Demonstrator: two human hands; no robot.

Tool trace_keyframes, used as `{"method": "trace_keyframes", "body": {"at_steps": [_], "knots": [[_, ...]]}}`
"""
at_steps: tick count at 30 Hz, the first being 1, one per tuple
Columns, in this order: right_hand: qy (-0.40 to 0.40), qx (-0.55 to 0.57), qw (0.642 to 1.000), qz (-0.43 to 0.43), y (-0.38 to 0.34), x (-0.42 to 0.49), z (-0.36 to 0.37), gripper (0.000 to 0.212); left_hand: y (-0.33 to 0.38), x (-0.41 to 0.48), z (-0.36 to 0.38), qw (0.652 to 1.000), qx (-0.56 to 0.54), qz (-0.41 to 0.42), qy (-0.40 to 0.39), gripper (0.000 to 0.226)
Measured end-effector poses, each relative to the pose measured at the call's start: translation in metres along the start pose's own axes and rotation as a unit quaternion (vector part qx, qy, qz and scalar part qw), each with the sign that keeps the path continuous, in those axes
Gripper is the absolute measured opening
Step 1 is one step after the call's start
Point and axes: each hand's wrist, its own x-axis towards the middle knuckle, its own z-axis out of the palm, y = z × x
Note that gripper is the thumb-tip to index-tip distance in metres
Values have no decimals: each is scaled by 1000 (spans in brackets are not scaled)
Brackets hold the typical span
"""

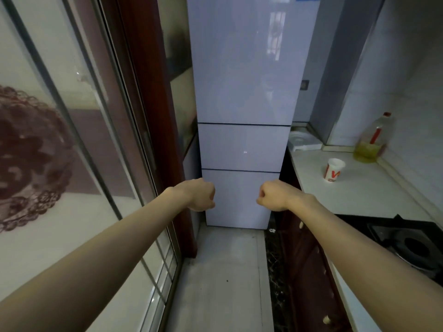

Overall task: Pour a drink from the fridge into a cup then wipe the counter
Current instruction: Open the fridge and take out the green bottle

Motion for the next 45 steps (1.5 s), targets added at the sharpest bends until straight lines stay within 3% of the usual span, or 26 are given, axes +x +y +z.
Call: {"method": "trace_keyframes", "body": {"at_steps": [10, 13, 18, 29, 36, 39, 42, 45], "knots": [[-12, -2, 1000, -3, 8, 146, -17, 30, -72, 133, -30, 1000, -16, -1, -12, 35], [-26, -13, 1000, 4, 6, 198, -29, 23, -100, 183, -44, 1000, -12, 1, -2, 34], [-35, -10, 999, 23, -2, 278, -53, 32, -140, 252, -81, 999, -36, 17, -10, 34], [-48, -5, 999, 19, -7, 399, -85, 28, -185, 358, -113, 999, -34, 38, -11, 27], [-50, -38, 998, -31, -6, 481, -114, 22, -218, 415, -134, 1000, -5, 5, -6, 33], [-36, -49, 996, -64, -8, 516, -135, 31, -230, 445, -146, 1000, -20, -14, -6, 29], [-37, -55, 993, -99, -13, 550, -156, 22, -240, 473, -157, 999, -32, -39, -14, 32], [-31, -70, 986, -147, -20, 584, -169, 28, -244, 496, -162, 996, -54, -75, -12, 35]]}}
